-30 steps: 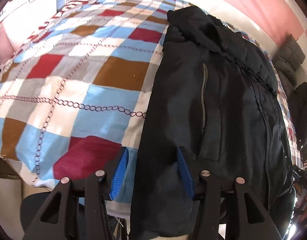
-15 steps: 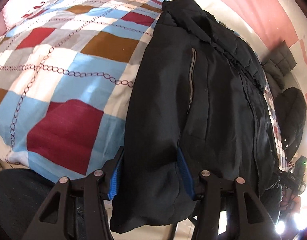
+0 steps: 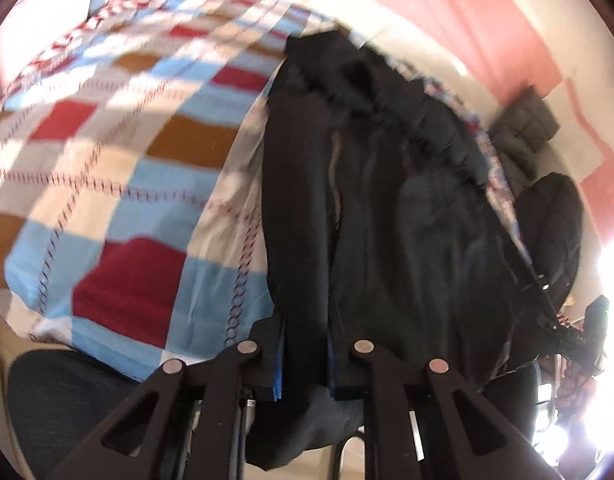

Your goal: Fold large clothes

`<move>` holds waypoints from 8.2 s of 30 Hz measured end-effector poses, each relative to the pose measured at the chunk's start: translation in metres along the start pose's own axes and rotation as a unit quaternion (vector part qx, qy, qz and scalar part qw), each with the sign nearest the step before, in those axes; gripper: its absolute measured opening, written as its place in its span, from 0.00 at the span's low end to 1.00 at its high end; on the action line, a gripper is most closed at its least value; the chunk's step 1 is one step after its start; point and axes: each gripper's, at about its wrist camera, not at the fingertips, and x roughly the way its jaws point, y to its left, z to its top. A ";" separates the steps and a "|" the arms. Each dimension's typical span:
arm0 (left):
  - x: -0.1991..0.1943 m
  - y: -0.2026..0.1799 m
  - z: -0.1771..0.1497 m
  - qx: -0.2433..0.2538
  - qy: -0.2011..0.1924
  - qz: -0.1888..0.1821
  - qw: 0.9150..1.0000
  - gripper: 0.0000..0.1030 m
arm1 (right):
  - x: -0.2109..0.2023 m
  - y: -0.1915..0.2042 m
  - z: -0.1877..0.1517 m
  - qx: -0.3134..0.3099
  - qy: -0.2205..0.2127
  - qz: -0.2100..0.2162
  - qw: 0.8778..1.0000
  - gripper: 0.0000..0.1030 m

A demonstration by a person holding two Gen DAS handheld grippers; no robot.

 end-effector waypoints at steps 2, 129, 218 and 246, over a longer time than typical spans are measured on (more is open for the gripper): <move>-0.015 -0.004 0.005 0.001 -0.016 -0.016 1.000 0.15 | -0.013 0.004 0.004 -0.004 -0.015 0.011 1.000 0.24; 0.208 0.040 0.235 -0.092 -0.046 -0.029 0.994 0.92 | 0.172 -0.061 0.217 0.097 -0.018 0.092 0.991 0.99; 0.191 0.000 0.223 0.018 -0.003 0.099 0.995 0.37 | 0.154 -0.042 0.210 -0.007 -0.001 -0.057 0.998 0.27; 0.090 -0.088 0.056 0.157 -0.082 0.127 0.976 0.48 | 0.071 0.040 0.032 -0.152 -0.124 -0.171 0.965 0.40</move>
